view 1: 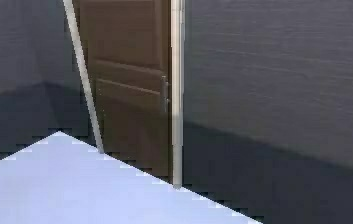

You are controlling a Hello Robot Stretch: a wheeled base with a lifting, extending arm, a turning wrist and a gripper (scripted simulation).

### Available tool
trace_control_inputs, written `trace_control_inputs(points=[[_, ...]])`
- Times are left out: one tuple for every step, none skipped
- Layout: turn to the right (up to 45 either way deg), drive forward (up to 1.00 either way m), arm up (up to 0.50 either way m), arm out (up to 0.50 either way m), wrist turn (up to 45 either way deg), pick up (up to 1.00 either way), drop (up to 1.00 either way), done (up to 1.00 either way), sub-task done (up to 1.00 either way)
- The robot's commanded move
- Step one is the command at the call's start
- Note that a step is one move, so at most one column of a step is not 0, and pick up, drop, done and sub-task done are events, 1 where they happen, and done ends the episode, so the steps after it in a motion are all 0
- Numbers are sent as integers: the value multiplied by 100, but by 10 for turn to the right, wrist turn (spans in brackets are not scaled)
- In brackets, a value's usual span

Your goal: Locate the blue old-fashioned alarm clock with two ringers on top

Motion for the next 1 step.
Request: trace_control_inputs(points=[[-450, 0, 0, 0, 0, 0, 0, 0, 0]])
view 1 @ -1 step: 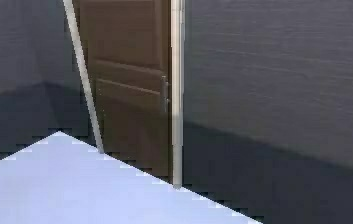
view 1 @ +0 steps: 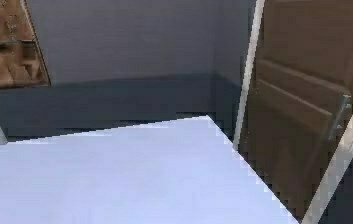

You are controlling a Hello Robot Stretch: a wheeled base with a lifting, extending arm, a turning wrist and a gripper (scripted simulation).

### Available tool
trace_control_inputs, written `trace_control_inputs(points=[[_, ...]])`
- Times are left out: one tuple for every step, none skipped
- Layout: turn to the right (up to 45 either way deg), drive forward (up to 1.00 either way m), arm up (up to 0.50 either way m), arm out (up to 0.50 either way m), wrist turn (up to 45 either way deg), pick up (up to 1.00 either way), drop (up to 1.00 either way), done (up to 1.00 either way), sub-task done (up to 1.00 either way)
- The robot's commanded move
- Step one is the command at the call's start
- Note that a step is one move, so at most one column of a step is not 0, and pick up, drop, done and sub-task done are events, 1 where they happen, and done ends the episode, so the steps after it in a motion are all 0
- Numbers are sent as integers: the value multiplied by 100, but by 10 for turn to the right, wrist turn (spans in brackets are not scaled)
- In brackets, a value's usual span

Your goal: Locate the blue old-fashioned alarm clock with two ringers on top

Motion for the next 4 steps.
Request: trace_control_inputs(points=[[-240, 0, 0, 0, 0, 0, 0, 0, 0], [0, 85, 0, 0, 0, 0, 0, 0, 0], [-360, 0, 0, 0, 0, 0, 0, 0, 0], [0, 45, 0, 0, 0, 0, 0, 0, 0]])
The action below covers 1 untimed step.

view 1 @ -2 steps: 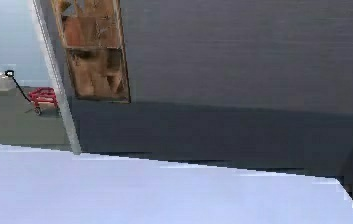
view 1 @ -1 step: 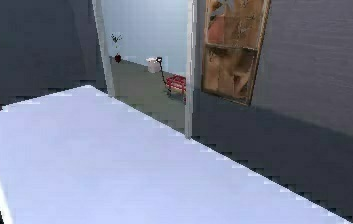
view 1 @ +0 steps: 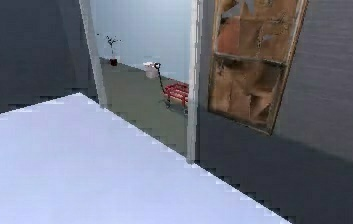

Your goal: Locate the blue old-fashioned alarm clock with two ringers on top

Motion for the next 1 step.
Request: trace_control_inputs(points=[[-150, 0, 0, 0, 0, 0, 0, 0, 0]])
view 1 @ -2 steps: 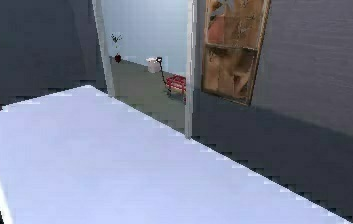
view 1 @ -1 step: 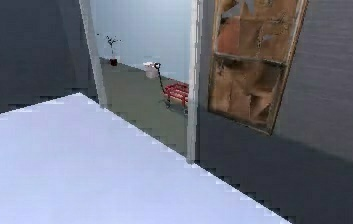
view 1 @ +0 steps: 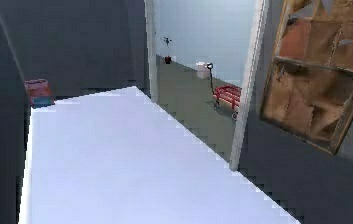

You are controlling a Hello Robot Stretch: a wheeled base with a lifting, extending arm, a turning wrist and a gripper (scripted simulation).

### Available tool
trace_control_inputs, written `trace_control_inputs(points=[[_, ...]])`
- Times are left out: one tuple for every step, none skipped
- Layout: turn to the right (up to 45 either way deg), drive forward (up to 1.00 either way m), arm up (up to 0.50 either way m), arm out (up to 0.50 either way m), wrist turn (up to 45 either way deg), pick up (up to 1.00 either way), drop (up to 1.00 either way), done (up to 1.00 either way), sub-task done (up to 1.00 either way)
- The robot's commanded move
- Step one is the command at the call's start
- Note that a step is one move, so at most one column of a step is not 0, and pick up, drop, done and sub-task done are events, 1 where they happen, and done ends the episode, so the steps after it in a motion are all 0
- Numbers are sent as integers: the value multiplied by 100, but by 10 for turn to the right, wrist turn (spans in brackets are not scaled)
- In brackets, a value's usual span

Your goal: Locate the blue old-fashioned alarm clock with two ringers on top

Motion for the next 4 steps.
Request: trace_control_inputs(points=[[0, 100, 0, 0, 0, 0, 0, 0, 0], [-30, 0, 0, 0, 0, 0, 0, 0, 0], [-90, 0, 0, 0, 0, 0, 0, 0, 0], [0, 50, 0, 0, 0, 0, 0, 0, 0]])
